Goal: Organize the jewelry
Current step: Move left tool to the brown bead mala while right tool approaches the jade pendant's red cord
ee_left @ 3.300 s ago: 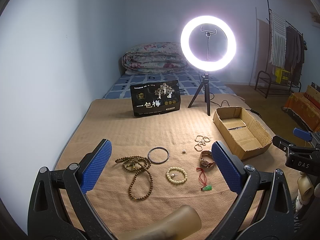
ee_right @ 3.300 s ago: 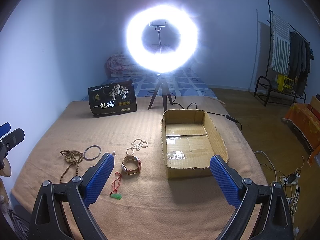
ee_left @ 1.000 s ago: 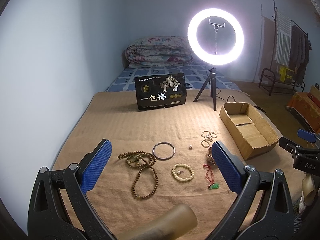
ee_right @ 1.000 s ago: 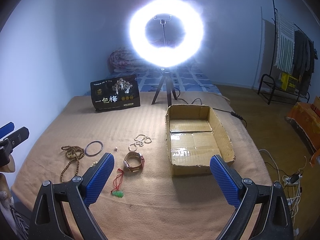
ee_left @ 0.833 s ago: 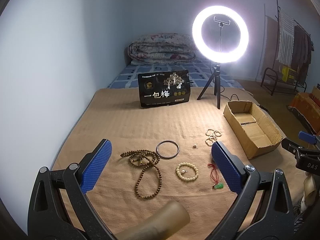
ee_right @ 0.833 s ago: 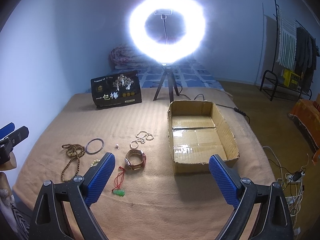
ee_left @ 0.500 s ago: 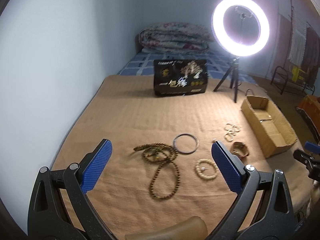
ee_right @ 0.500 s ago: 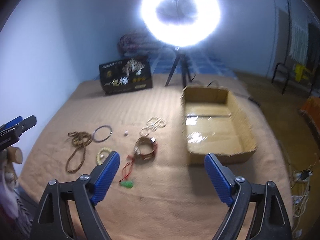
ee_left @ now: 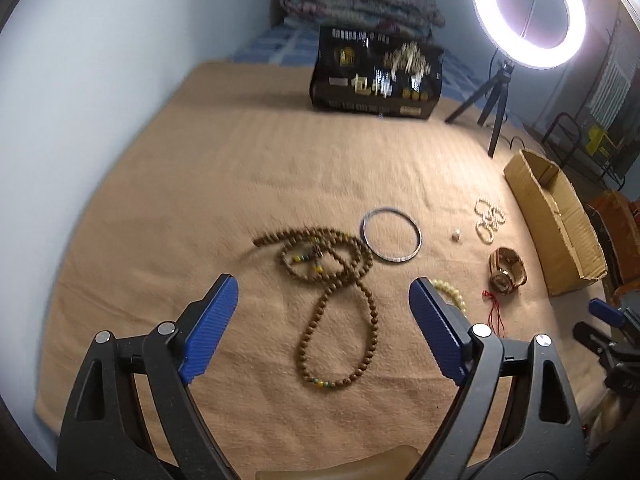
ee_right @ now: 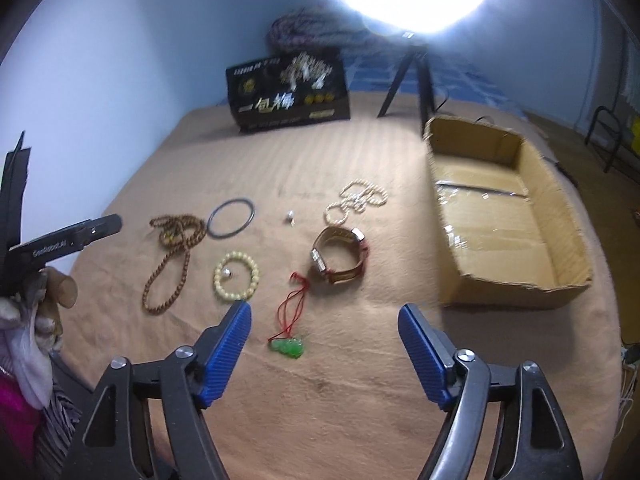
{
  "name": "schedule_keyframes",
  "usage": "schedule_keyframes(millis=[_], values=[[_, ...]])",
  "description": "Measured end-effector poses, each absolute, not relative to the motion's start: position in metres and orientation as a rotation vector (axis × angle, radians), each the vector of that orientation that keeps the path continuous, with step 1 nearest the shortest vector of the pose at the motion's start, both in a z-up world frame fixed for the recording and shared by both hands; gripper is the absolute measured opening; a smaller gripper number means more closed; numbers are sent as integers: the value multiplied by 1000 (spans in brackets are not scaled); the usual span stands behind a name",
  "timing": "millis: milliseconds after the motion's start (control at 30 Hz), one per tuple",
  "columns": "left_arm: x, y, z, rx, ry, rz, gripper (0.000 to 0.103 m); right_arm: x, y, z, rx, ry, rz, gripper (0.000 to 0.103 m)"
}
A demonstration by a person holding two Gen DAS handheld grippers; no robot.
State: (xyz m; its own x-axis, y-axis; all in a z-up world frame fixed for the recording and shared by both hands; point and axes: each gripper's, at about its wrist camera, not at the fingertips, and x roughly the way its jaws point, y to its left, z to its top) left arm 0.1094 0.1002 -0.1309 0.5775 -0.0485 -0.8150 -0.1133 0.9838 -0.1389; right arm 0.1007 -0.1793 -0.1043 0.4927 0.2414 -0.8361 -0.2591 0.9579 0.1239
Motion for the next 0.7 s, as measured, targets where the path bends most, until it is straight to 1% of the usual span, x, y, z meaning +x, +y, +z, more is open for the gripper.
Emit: schedule_keyframes(millis=[67,233,433,700], values=[[117,100,-141,-186,993,35,81,107,-175,-113,-30,1043,316,76],[132,99,-161,-185,1049,39,81,119,-167,-129,-43,1101,347,74],[152,96,-184,-176,1117,45,81,131,-161,-149,-28,1169,388,74],[170,100,-200,-203,1158,72,81,141,-151,-172,-36,1237,415,72]])
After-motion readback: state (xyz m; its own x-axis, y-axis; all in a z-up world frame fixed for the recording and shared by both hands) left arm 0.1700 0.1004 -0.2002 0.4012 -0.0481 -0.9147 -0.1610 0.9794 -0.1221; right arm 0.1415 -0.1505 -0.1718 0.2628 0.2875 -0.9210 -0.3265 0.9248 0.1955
